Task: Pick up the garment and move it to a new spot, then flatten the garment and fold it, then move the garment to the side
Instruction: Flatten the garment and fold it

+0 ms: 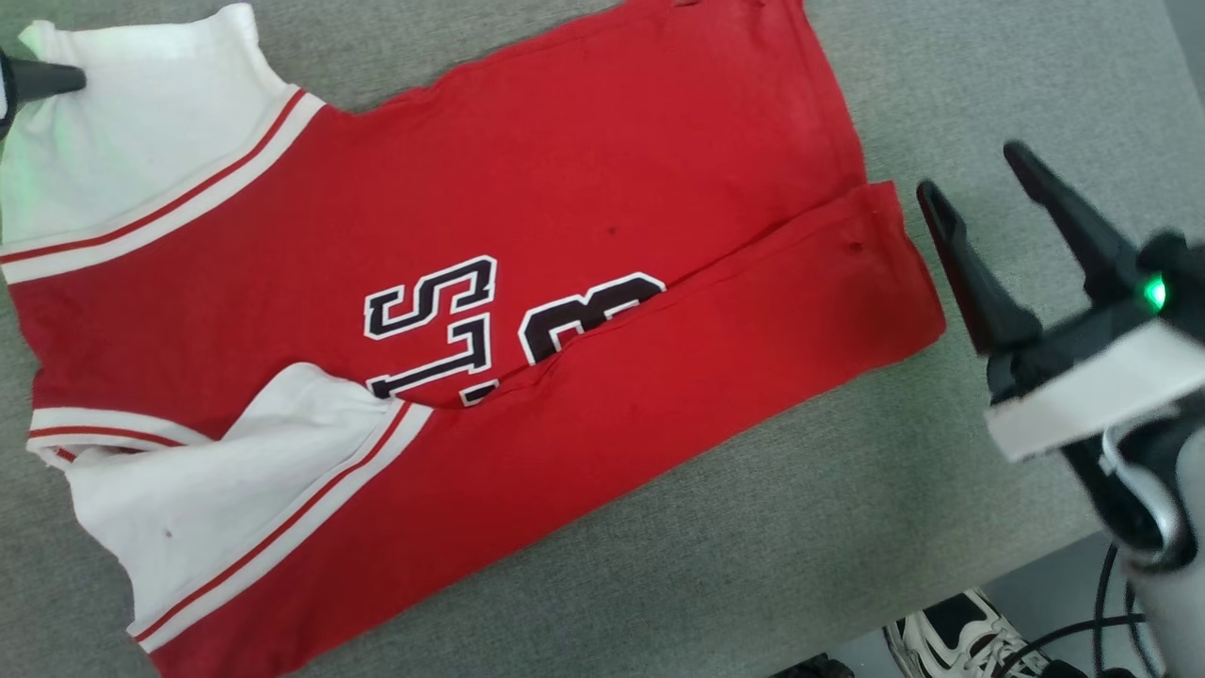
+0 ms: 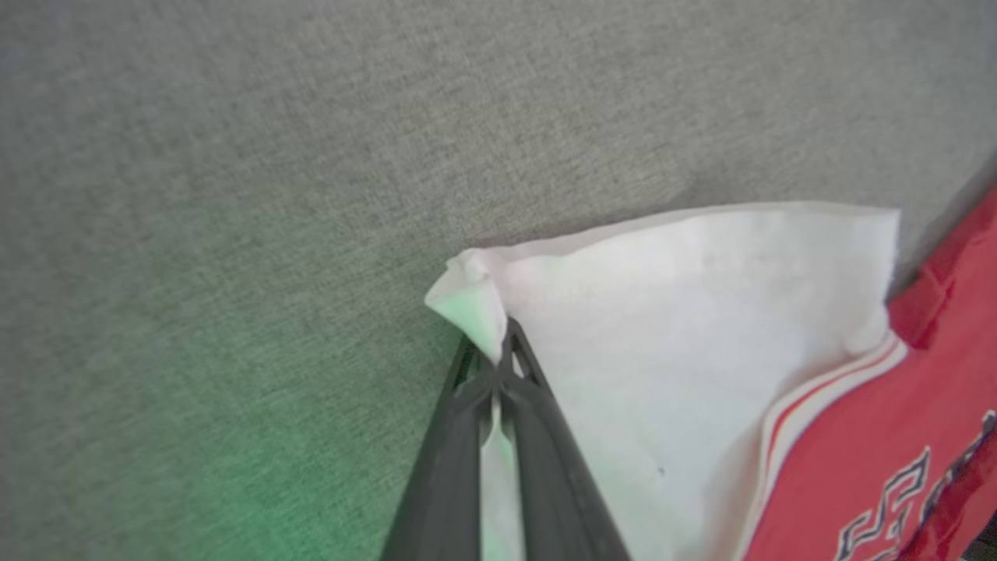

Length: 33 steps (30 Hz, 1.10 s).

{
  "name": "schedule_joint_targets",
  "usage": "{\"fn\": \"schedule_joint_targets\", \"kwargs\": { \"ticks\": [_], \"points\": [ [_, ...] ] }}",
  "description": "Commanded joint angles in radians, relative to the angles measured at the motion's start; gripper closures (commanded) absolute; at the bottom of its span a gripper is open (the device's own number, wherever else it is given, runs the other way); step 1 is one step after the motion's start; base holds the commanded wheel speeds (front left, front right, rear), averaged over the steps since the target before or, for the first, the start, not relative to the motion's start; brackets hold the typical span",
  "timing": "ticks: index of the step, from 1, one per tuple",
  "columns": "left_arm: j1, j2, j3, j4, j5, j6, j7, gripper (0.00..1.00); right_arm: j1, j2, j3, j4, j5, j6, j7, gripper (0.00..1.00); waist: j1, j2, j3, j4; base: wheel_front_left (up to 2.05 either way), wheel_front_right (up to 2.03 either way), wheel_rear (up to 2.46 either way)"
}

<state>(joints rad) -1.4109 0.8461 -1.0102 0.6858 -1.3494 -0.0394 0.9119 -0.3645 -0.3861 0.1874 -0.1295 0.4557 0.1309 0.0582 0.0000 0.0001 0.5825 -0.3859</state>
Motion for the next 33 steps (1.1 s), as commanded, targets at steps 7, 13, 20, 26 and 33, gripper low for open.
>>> {"fn": "schedule_joint_targets", "kwargs": {
  "ticks": [7, 13, 20, 26, 33],
  "points": [
    [0.006, -0.044, -0.011, -0.009, 0.017, -0.024, -0.024, 1.0, -0.251, -0.093, 0.107, 0.088, 0.082, -0.001, 0.217, 0.0, 0.0, -0.0001, 0.017, 0.047, 0.0, 0.0, 0.0],
    [-0.027, -0.083, -0.008, -0.011, 0.027, -0.04, -0.042, 1.0, -0.506, -0.137, 0.185, 0.255, 0.199, 0.0, 0.427, 0.0, 0.0, -0.0001, 0.049, 0.093, 0.0, 0.0, 0.0],
    [-0.066, -0.123, -0.015, 0.009, 0.04, -0.057, -0.052, 1.0, -0.742, -0.132, 0.211, 0.508, 0.331, -0.001, 0.681, 0.0, 0.0, -0.0001, 0.079, 0.135, 0.0, 0.0, 0.0],
    [-0.089, -0.159, -0.018, 0.021, 0.046, -0.07, -0.061, 1.0, -0.857, -0.115, 0.261, 0.668, 0.327, 0.0, 0.828, 0.0, 0.0, -0.0001, 0.099, 0.167, 0.0, 0.0, 0.0],
    [-0.097, -0.187, -0.015, 0.043, 0.035, -0.081, -0.084, 1.0, -0.88, -0.078, 0.329, 0.738, 0.353, 0.0, 0.87, 0.0, 0.0, -0.0001, 0.107, 0.183, 0.0, 0.0, 0.0]
  ]
}}
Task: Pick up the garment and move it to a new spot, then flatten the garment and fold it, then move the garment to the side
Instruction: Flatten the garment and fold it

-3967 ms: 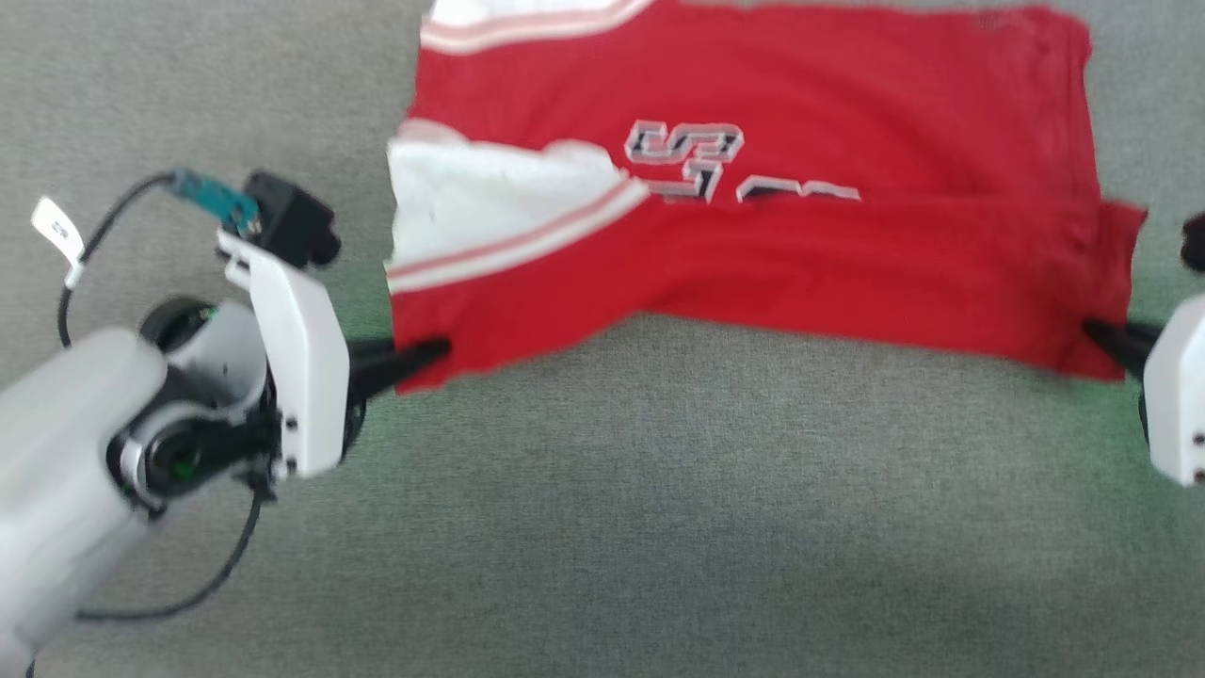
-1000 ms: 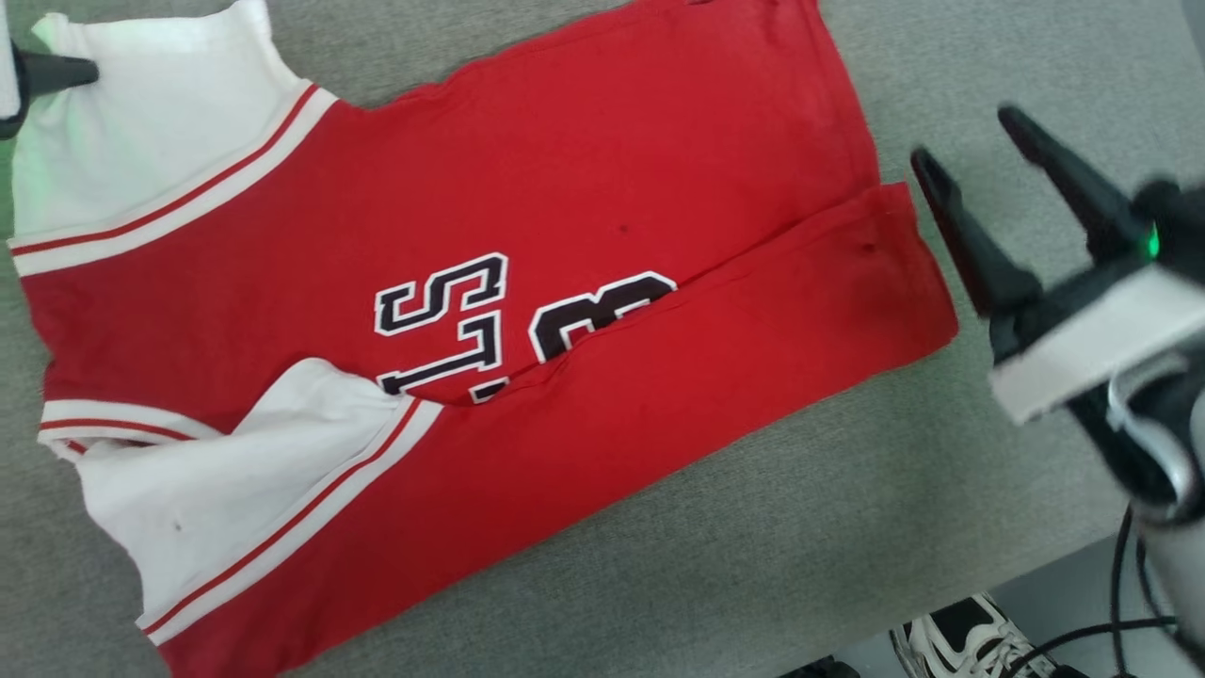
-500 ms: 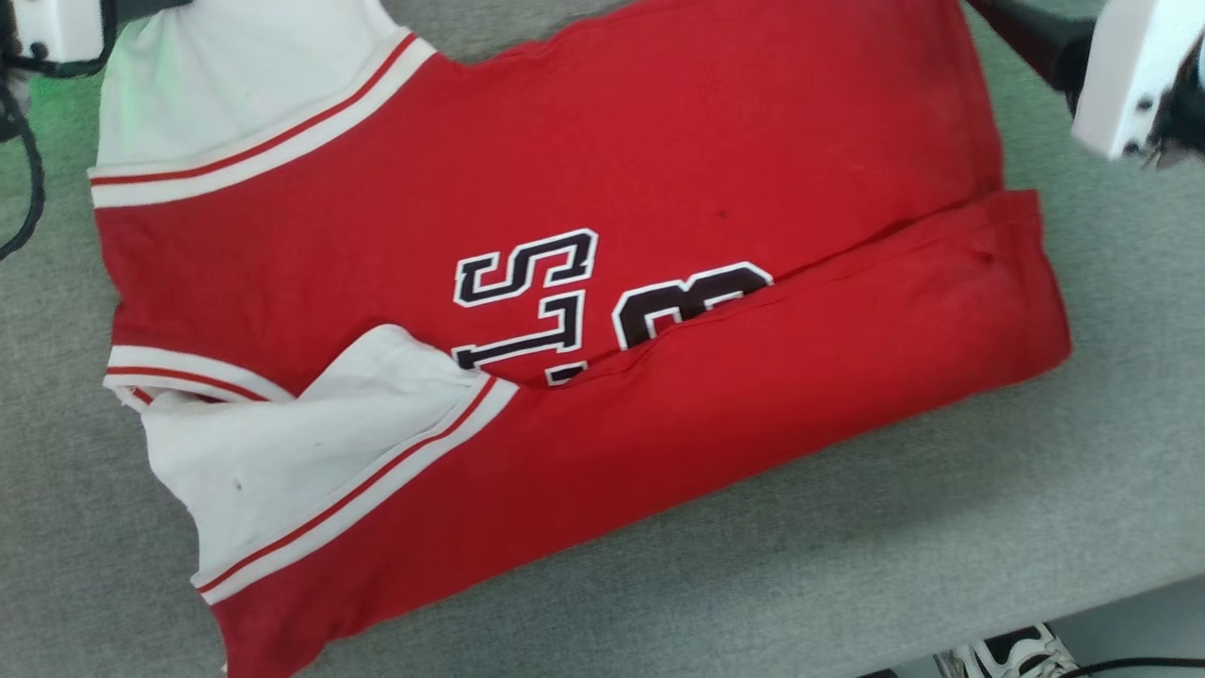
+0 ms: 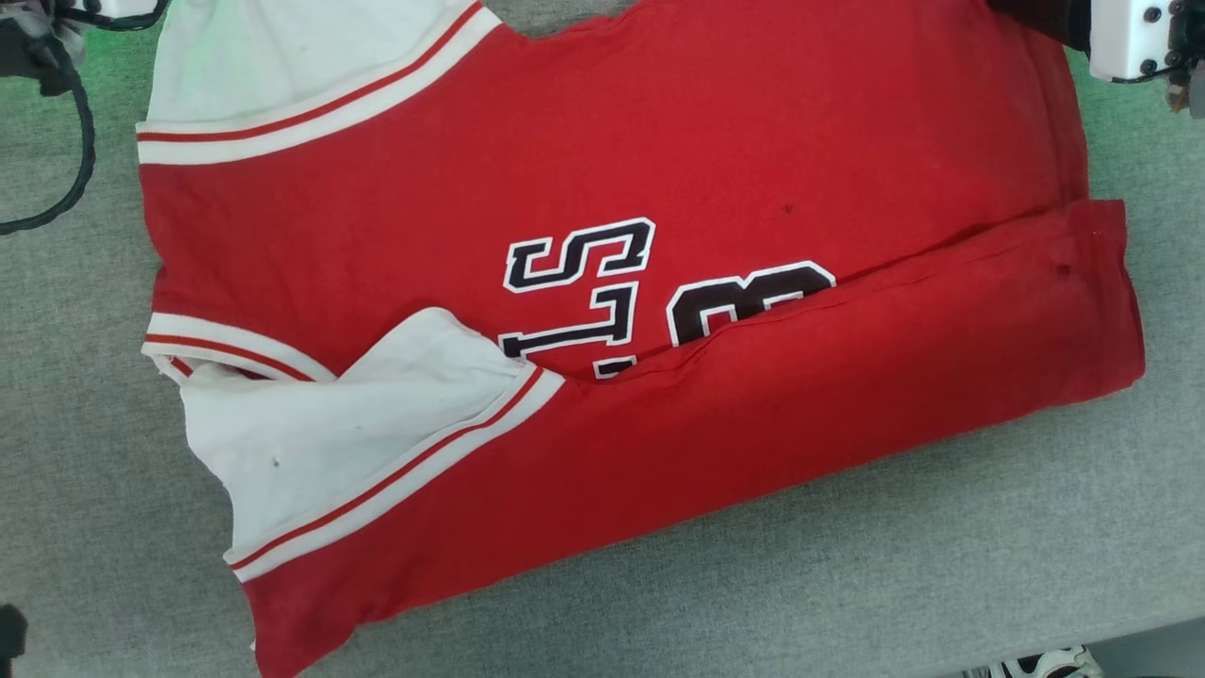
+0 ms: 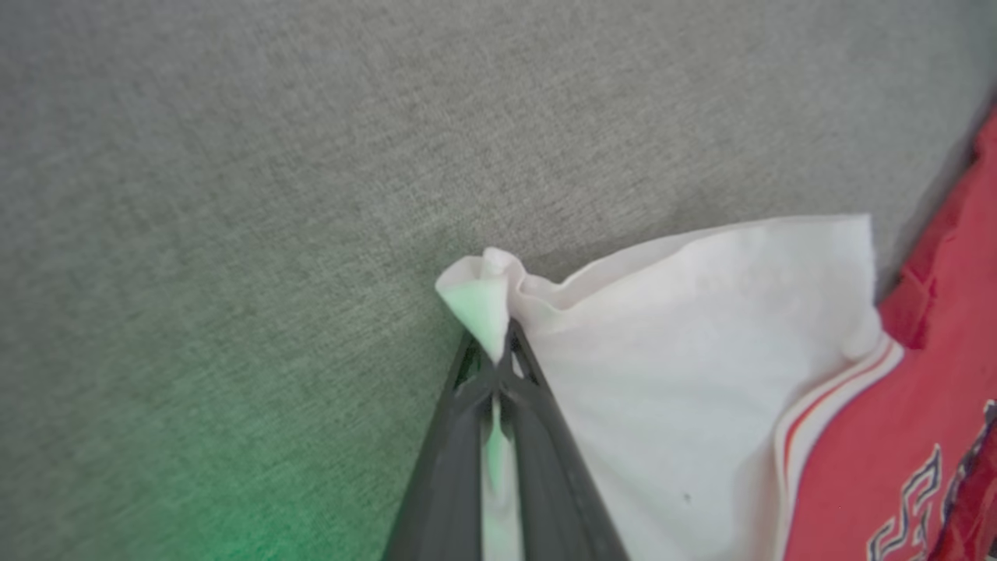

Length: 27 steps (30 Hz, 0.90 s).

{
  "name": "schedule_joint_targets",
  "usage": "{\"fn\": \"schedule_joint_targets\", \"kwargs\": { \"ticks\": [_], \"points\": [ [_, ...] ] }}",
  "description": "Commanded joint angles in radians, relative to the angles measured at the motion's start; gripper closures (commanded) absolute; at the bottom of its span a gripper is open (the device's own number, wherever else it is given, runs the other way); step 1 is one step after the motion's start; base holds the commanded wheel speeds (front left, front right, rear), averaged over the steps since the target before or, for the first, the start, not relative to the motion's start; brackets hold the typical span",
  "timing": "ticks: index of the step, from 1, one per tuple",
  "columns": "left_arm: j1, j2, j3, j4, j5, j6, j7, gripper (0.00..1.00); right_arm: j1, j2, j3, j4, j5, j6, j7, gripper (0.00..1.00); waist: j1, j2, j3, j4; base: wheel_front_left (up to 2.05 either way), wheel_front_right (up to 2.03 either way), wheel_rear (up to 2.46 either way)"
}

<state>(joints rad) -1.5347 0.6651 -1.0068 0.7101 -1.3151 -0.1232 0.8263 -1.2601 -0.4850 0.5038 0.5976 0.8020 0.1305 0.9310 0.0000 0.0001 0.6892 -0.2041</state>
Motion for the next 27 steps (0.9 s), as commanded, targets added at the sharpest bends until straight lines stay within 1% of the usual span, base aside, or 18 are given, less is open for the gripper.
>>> {"fn": "schedule_joint_targets", "kwargs": {
  "ticks": [1, 2, 4, 5, 11, 15, 18, 23, 24, 25, 27],
  "points": [
    [0.027, -0.006, -0.019, 0.018, 0.001, 0.002, 0.001, 1.0, 0.015, 0.021, 0.013, 0.011, 0.006, 0.0, -0.003, 0.0, 0.0, -0.0001, 0.0, 0.002, 0.0, 0.0, 0.0],
    [0.028, -0.011, -0.02, 0.022, 0.001, 0.0, -0.003, 1.0, 0.013, 0.023, 0.018, 0.014, 0.013, 0.0, -0.01, 0.25, 0.0, -0.0001, -0.001, 0.004, 0.0, 0.0, 0.0],
    [0.033, -0.019, -0.02, 0.027, -0.003, -0.002, -0.011, 1.0, 0.011, 0.019, 0.035, 0.016, 0.023, 0.0, -0.02, 0.8, 0.0, -0.0001, -0.005, 0.008, 0.0, 0.0, 0.0],
    [0.036, -0.022, -0.018, 0.029, -0.006, -0.004, -0.018, 1.0, 0.011, 0.014, 0.04, 0.016, 0.029, 0.0, -0.033, 1.0, 0.0, -0.0001, -0.009, 0.01, 0.0, 0.0, 0.0],
    [0.049, -0.04, -0.002, 0.037, -0.031, -0.007, -0.067, 1.0, 0.013, -0.032, 0.038, 0.015, 0.062, 0.0, -0.119, 1.0, 0.0, -0.0001, -0.044, 0.032, 0.0, 0.0, 0.0],
    [0.072, -0.043, 0.013, -0.006, -0.058, -0.008, -0.114, 1.0, 0.037, -0.077, 0.052, -0.007, 0.088, 0.0, -0.163, 1.0, 0.0, -0.0001, -0.086, 0.055, 0.0, 0.0, 0.0],
    [0.111, -0.03, 0.022, -0.061, -0.091, -0.009, -0.151, 1.0, 0.073, -0.119, 0.063, -0.042, 0.112, 0.0, -0.19, 1.0, 0.0, -0.0001, -0.127, 0.079, 0.0, 0.0, 0.0],
    [0.215, 0.014, 0.03, -0.214, -0.137, -0.009, -0.232, 1.0, 0.179, -0.221, 0.08, -0.132, 0.154, 0.0, -0.22, 1.0, 0.0, -0.0001, -0.204, 0.129, 0.0, 0.0, 0.0],
    [0.24, 0.033, 0.029, -0.253, -0.142, -0.009, -0.251, 1.0, 0.207, -0.241, 0.083, -0.155, 0.165, 0.0, -0.222, 1.0, 0.0, -0.0001, -0.218, 0.137, 0.0, 0.0, 0.0],
    [0.299, 0.069, 0.023, -0.33, -0.153, -0.009, -0.294, 1.0, 0.268, -0.286, 0.079, -0.192, 0.183, 0.0, -0.232, 1.0, 0.0, -0.0001, -0.245, 0.154, 0.0, 0.0, 0.0],
    [0.365, 0.103, 0.014, -0.398, -0.149, -0.008, -0.343, 1.0, 0.336, -0.325, 0.072, -0.224, 0.202, 0.0, -0.242, 1.0, 0.0, -0.0001, -0.269, 0.171, 0.0, 0.0, 0.0]
  ]
}}
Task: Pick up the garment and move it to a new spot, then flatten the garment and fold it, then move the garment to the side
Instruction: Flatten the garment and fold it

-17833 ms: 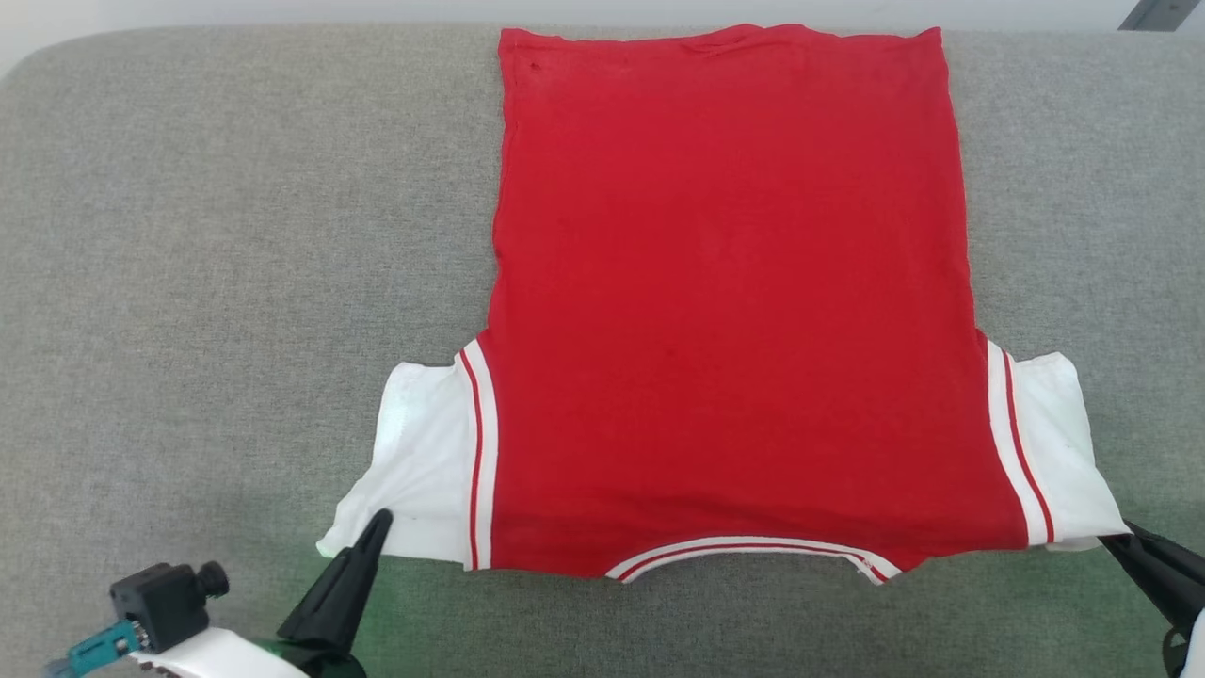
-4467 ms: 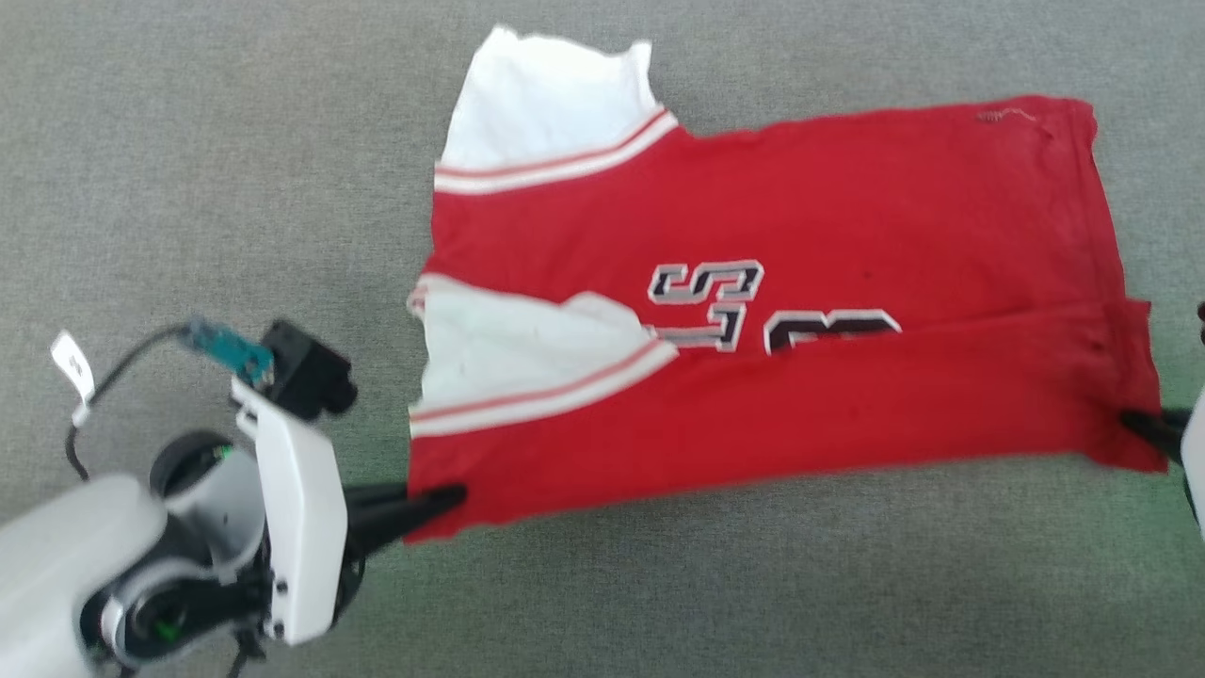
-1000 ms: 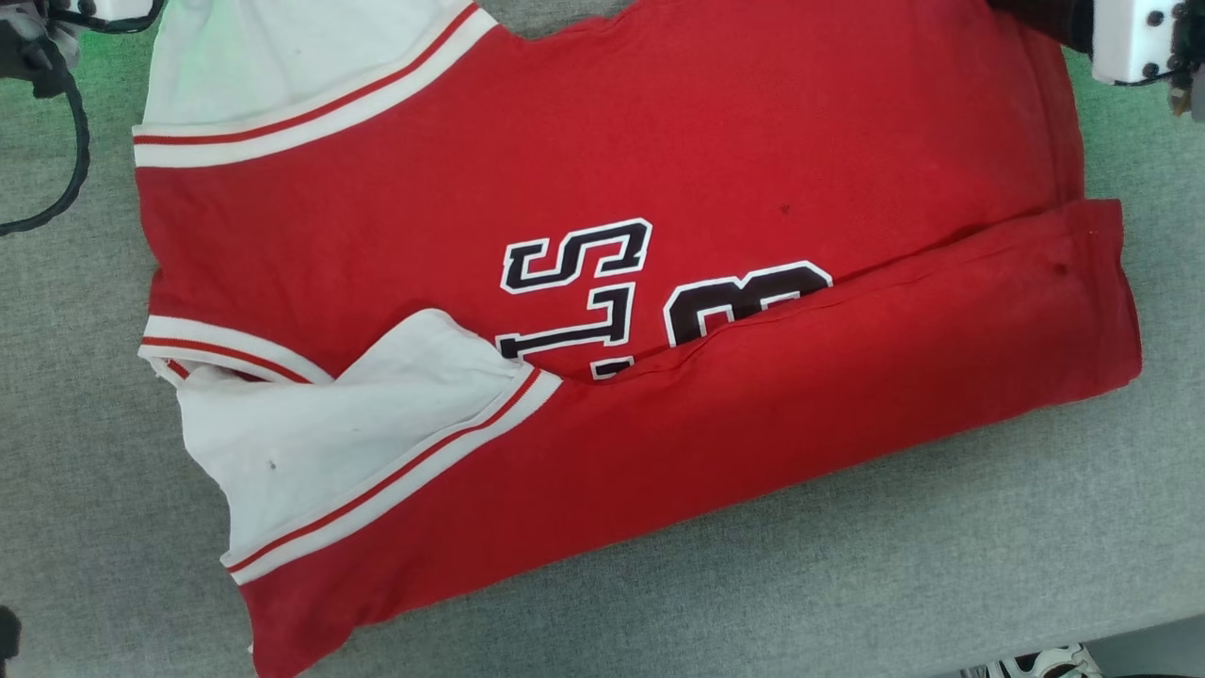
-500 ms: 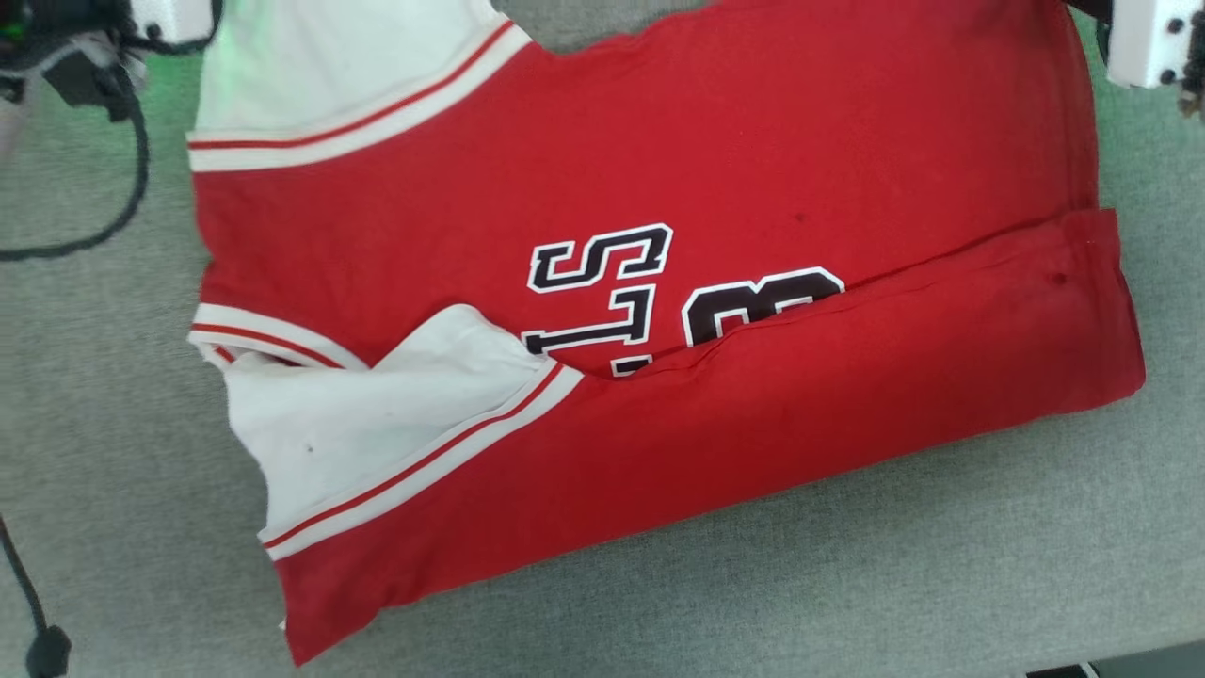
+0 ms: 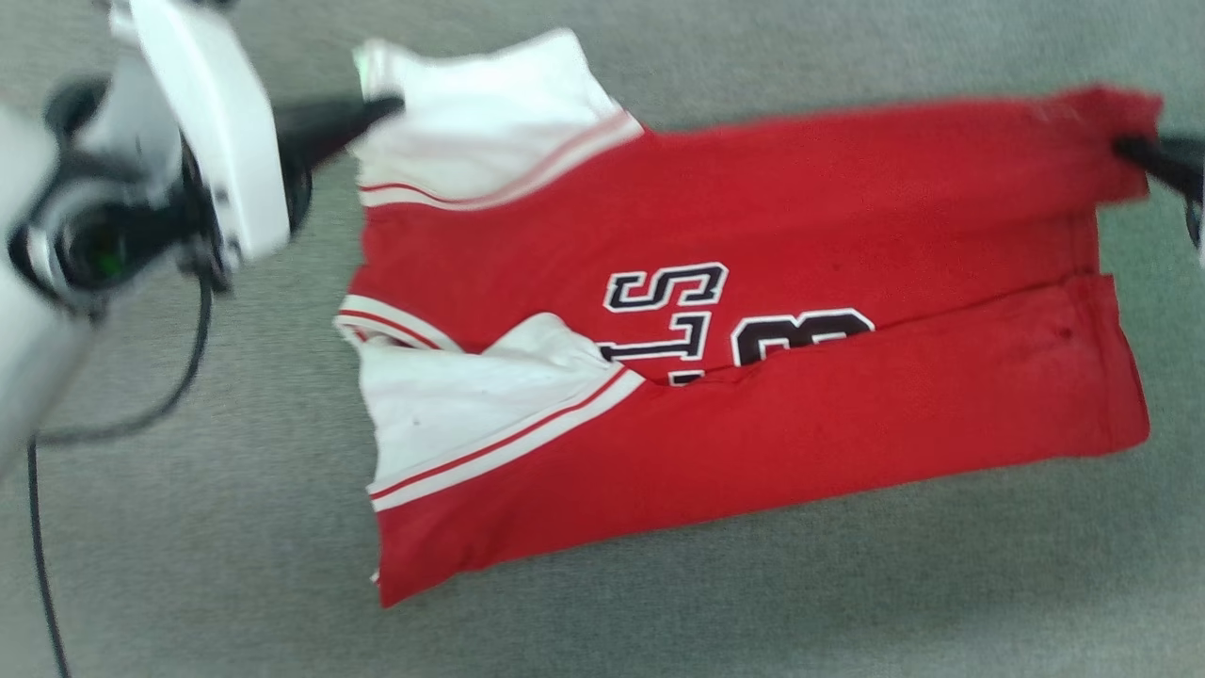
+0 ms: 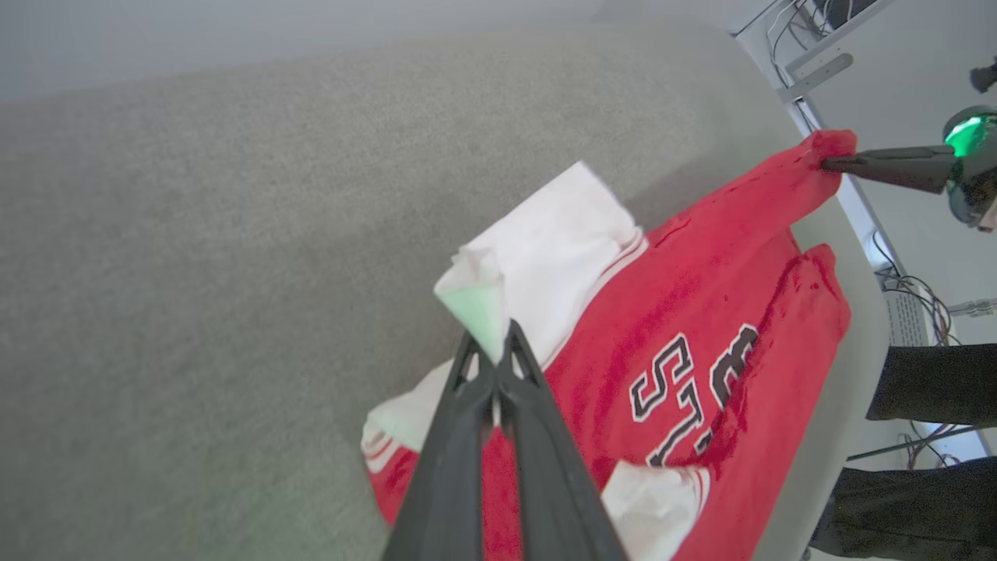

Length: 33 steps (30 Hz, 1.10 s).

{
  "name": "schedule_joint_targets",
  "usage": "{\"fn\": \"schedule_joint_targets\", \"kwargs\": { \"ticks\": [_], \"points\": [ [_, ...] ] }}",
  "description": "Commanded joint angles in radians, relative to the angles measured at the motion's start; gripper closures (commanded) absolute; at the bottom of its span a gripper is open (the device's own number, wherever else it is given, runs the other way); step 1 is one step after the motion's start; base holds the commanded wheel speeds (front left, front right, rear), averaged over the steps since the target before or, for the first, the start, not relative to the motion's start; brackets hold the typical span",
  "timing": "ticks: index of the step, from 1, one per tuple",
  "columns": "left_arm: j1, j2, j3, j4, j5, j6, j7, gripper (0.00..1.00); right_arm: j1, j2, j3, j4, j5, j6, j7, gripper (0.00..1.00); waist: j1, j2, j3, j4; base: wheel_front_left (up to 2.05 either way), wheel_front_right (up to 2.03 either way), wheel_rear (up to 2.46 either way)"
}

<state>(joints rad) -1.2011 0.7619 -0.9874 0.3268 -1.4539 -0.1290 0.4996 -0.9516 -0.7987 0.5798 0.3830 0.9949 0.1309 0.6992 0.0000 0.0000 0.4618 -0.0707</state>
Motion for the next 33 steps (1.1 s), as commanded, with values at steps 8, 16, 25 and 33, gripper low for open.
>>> {"fn": "schedule_joint_targets", "kwargs": {
  "ticks": [8, 16, 25, 33],
  "points": [
    [0.303, 0.118, -0.014, -0.251, -0.017, -0.002, -0.27, 1.0, 0.271, -0.09, -0.065, -0.107, 0.064, 0.0, -0.085, 1.0, 0.0, 0.0, -0.088, 0.07, 0.0, 0.0, 0.0],
    [0.536, 0.159, -0.069, -0.329, 0.03, 0.016, -0.462, 1.0, 0.449, -0.116, -0.145, -0.146, 0.039, 0.0, -0.145, 1.0, 0.0, 0.0, -0.075, 0.083, 0.0, 0.0, 0.0],
    [0.592, 0.091, -0.1, -0.27, 0.049, 0.028, -0.509, 1.0, 0.505, -0.077, -0.221, -0.154, -0.006, 0.0, -0.153, 1.0, 0.0, 0.0, -0.052, 0.088, 0.0, 0.0, 0.0],
    [0.603, 0.047, -0.096, -0.21, 0.07, 0.018, -0.565, 0.0, 0.547, -0.052, -0.291, -0.173, -0.036, 0.0, -0.157, 0.0, 0.0, 0.0, -0.07, 0.084, 0.0, 0.0, 0.0]
  ]
}}
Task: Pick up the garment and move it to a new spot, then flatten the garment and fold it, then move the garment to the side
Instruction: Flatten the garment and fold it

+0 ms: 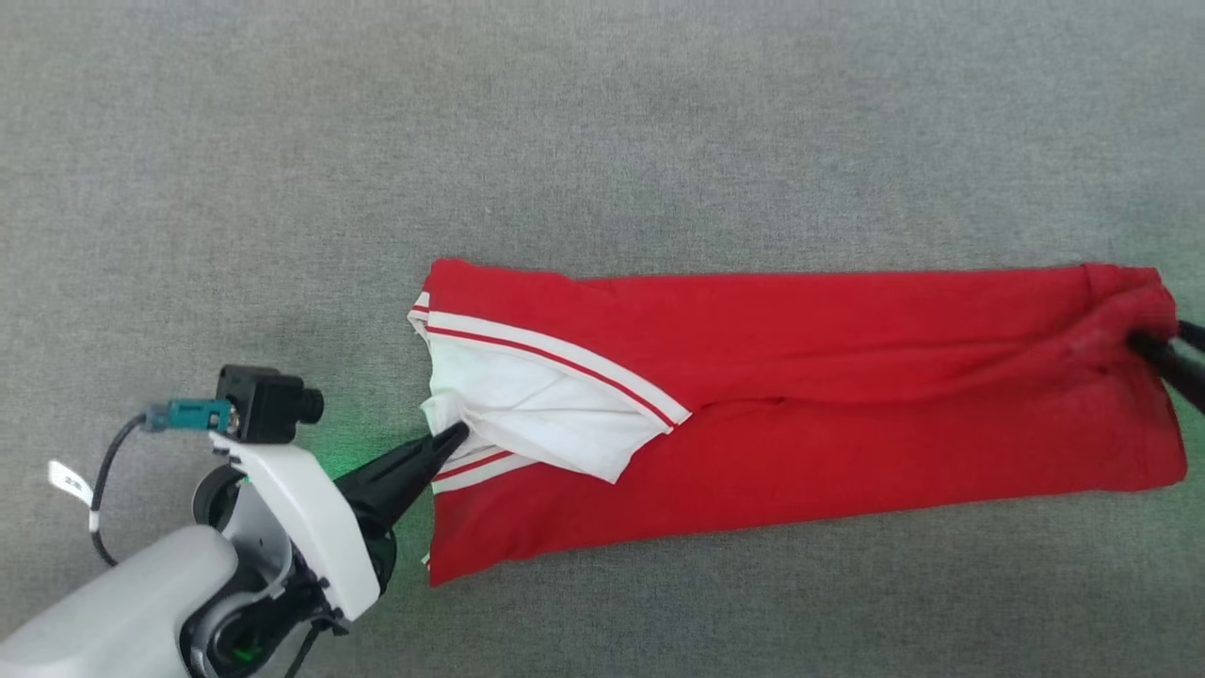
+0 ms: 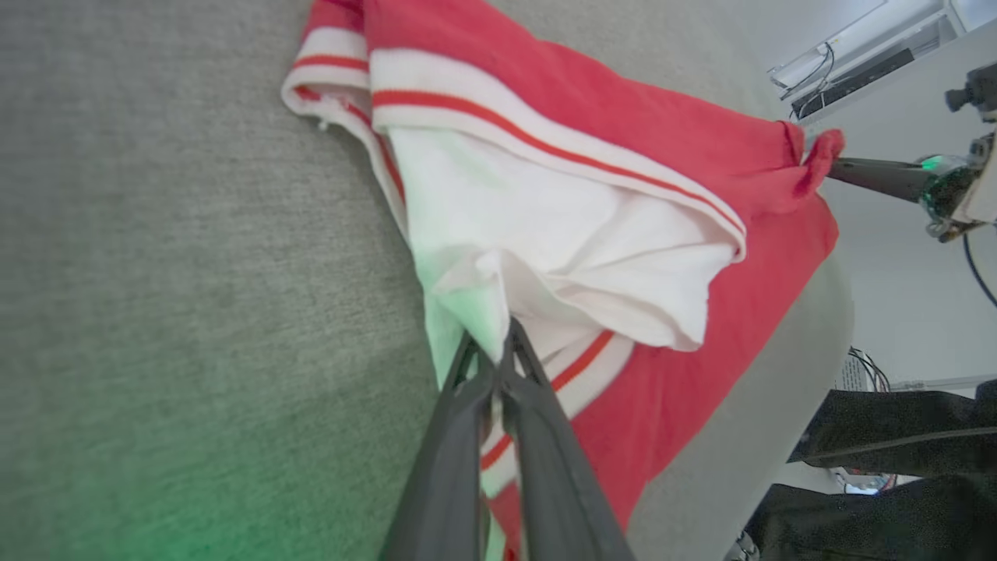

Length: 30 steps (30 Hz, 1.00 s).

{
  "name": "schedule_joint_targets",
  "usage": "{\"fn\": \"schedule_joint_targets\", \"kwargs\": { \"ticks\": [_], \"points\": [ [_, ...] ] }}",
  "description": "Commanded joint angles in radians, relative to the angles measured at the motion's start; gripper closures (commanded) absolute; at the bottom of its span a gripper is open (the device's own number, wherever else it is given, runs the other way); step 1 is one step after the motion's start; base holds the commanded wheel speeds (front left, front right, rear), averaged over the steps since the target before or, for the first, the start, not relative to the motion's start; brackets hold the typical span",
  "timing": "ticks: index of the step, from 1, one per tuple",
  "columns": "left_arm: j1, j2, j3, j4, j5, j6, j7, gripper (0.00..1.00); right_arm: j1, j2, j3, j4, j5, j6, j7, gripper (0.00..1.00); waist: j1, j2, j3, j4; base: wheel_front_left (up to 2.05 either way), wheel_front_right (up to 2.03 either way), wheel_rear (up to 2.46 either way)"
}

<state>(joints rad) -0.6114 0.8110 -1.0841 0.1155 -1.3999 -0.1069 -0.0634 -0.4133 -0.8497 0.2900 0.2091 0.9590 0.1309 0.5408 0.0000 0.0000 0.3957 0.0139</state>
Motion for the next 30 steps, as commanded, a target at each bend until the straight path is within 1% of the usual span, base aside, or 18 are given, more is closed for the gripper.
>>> {"fn": "schedule_joint_targets", "kwargs": {
  "ticks": [1, 6, 9, 12, 15, 17, 20, 24, 26, 30],
  "points": [
    [0.019, -0.006, 0.001, 0.004, 0.016, -0.002, -0.015, 0.0, 0.022, -0.004, -0.015, -0.001, 0.005, 0.0, 0.006, 0.0, 0.0, 0.0, -0.011, 0.001, 0.0, 0.0, 0.0],
    [0.063, -0.018, 0.02, 0.002, 0.018, 0.014, -0.103, 0.0, 0.095, -0.028, -0.083, -0.03, 0.049, 0.0, 0.043, 0.0, 0.0, 0.0, -0.04, 0.015, 0.0, 0.0, 0.0],
    [0.096, -0.034, 0.039, 0.001, 0.026, 0.026, -0.159, 0.0, 0.133, -0.03, -0.126, -0.042, 0.083, 0.0, 0.065, 0.0, 0.0, 0.0, -0.057, 0.033, 0.0, 0.0, 0.0],
    [0.13, -0.053, 0.073, 0.01, 0.049, 0.041, -0.19, 0.0, 0.158, -0.02, -0.167, -0.032, 0.098, 0.0, 0.08, 0.0, 0.0, 0.0, -0.078, 0.06, 0.0, 0.0, 0.0],
    [0.17, -0.081, 0.119, 0.028, 0.105, 0.063, -0.202, 0.0, 0.175, -0.004, -0.198, -0.003, 0.099, 0.0, 0.104, 0.0, 0.0, 0.0, -0.095, 0.087, 0.0, 0.0, 0.0],
    [0.205, -0.12, 0.203, 0.037, 0.16, 0.071, -0.202, 0.0, 0.18, 0.01, -0.217, 0.024, 0.1, 0.0, 0.125, 0.0, 0.0, 0.0, -0.102, 0.105, 0.0, 0.0, 0.0],
    [0.279, -0.179, 0.328, 0.053, 0.279, 0.082, -0.202, 0.0, 0.177, 0.032, -0.238, 0.06, 0.09, 0.0, 0.149, 0.0, 0.0, 0.0, -0.107, 0.125, 0.0, 0.0, 0.0],
    [0.364, -0.266, 0.482, 0.067, 0.43, 0.074, -0.202, 0.0, 0.166, 0.059, -0.261, 0.105, 0.078, 0.0, 0.175, 0.0, 0.0, 0.0, -0.108, 0.142, 0.0, 0.0, 0.0],
    [0.407, -0.309, 0.539, 0.08, 0.506, 0.064, -0.202, 0.0, 0.156, 0.074, -0.268, 0.12, 0.072, 0.0, 0.183, 0.0, 0.0, 0.0, -0.108, 0.146, 0.0, 0.0, 0.0],
    [0.451, -0.397, 0.693, 0.083, 0.665, 0.046, -0.203, 0.0, 0.136, 0.1, -0.278, 0.155, 0.056, 0.0, 0.209, 0.0, 0.0, 0.0, -0.105, 0.152, 0.0, 0.0, 0.0]
  ]
}}
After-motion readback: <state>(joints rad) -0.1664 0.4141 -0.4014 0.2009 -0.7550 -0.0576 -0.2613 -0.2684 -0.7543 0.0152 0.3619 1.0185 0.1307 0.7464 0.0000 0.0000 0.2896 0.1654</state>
